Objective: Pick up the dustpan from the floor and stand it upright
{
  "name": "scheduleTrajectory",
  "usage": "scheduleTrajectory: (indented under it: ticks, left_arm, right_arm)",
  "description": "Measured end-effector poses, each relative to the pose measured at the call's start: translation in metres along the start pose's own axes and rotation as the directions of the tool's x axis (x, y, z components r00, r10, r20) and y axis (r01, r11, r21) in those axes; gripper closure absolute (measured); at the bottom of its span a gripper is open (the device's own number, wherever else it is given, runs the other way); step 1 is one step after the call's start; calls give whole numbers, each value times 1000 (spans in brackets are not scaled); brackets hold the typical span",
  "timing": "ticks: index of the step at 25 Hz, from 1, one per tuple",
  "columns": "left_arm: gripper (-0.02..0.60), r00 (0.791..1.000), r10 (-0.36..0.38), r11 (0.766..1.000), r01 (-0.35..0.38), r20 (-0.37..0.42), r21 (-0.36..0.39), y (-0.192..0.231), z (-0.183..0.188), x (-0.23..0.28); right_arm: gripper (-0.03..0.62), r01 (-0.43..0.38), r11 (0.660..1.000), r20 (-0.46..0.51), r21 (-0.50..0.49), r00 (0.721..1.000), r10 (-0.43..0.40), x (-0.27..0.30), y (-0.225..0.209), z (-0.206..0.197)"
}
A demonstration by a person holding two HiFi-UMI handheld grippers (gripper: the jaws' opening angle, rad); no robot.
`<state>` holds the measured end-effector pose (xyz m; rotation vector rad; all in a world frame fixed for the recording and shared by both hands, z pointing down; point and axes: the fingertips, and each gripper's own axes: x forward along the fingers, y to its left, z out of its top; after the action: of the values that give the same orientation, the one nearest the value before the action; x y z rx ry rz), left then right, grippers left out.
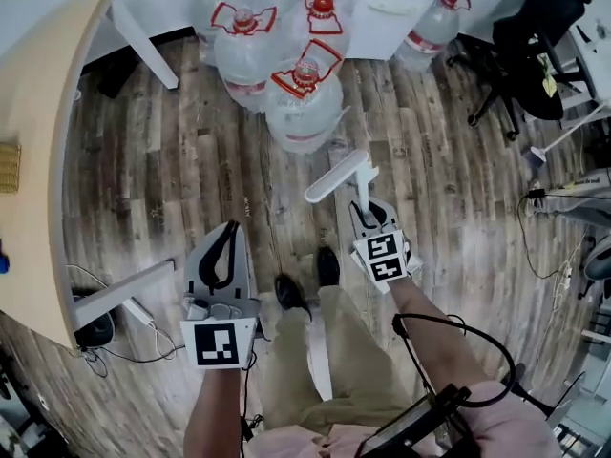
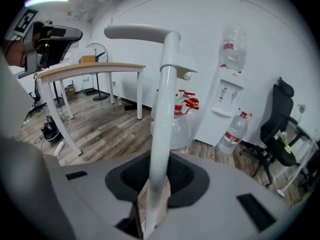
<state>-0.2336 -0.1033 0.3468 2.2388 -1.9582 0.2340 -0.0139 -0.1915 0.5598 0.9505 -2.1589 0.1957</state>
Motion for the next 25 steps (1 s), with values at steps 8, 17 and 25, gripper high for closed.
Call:
scheduleTrajectory:
  ticks: [8, 17, 25]
  left_arm:
    - [566, 997, -66, 997, 65, 31, 28, -64, 33, -44]
    - [566, 990, -122, 990, 116, 73, 85, -149, 67, -75]
    - [566, 981, -180, 973, 167, 70, 156, -199, 83, -92]
  right_arm:
    - [510, 28, 999, 21, 16, 999, -28, -89, -11, -30]
    - [511, 26, 1000, 28, 17, 999, -27, -146, -18, -77]
    - [511, 31, 999, 21, 34, 999, -31, -180, -17, -108]
